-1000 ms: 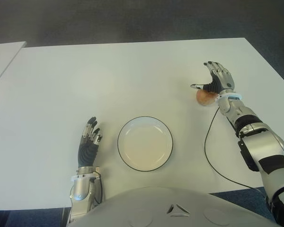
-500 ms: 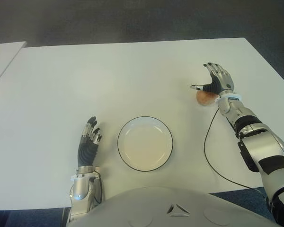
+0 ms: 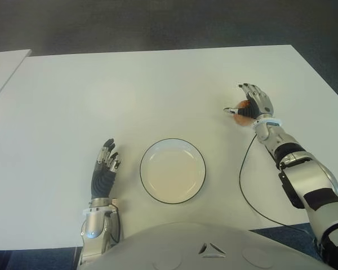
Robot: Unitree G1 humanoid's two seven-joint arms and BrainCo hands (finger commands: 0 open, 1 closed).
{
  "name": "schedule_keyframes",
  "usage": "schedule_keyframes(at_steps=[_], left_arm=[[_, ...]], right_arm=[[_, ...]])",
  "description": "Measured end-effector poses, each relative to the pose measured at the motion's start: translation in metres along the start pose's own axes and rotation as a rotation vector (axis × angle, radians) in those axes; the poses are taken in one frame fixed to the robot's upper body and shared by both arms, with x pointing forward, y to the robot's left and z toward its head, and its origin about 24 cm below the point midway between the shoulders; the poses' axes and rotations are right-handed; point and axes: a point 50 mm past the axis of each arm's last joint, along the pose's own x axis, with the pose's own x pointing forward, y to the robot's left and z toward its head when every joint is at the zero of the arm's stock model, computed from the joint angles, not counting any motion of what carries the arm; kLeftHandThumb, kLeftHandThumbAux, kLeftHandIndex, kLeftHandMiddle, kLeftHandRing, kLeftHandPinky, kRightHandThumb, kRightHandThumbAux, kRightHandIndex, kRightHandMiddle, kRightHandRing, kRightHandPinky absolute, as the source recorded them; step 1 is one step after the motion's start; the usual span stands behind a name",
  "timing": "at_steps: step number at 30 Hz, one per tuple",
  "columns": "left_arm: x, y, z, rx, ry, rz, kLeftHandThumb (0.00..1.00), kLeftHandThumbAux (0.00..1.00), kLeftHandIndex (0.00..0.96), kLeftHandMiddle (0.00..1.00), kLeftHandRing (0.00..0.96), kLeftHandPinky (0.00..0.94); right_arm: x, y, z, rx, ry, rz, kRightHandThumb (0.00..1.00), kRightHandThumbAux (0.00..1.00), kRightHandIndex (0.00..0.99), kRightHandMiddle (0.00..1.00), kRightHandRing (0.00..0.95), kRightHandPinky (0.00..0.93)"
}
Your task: Put the apples into the plate.
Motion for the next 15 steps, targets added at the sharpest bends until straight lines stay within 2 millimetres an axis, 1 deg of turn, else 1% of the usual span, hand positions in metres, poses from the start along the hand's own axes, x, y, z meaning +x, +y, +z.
schedule_keyframes(at_steps=[15], left_arm=[[-0.0066,0.0049,0.0,0.015,0.014,0.006,0.039,0.482,0.0,0.0,0.0,0.0]], right_arm=[[-0.0026,0.0071,0.0011,0.012,0.031,0.008,0.359,0.433,0.066,0.037,0.008,0.015]])
